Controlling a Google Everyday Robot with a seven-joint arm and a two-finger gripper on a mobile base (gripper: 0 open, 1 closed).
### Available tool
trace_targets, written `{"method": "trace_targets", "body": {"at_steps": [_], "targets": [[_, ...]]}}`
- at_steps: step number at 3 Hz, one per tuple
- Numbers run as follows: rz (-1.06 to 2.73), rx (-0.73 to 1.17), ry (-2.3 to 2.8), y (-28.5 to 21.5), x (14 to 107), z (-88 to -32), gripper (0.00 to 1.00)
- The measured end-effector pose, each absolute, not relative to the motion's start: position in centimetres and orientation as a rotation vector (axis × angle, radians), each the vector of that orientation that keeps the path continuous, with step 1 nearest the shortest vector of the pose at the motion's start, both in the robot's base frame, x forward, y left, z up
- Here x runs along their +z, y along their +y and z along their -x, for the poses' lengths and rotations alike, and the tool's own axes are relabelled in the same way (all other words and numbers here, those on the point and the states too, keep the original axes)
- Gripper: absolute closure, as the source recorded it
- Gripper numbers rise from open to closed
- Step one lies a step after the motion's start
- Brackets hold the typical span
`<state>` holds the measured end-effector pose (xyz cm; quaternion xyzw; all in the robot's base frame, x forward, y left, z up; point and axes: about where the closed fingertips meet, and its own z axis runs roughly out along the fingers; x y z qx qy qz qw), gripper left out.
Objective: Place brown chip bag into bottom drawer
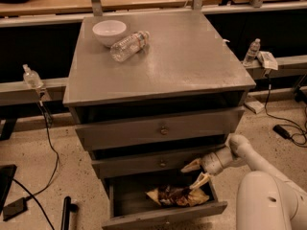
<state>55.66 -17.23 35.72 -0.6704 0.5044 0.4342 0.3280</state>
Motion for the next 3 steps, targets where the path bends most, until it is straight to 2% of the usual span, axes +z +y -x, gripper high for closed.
{"method": "trace_targets", "body": {"at_steps": [1,3], "targets": [[1.754,1.138,1.322,-17.0,35.5,-55.7,0.00],[1.704,1.127,1.351,-19.2,37.7,-52.7,0.00]]}}
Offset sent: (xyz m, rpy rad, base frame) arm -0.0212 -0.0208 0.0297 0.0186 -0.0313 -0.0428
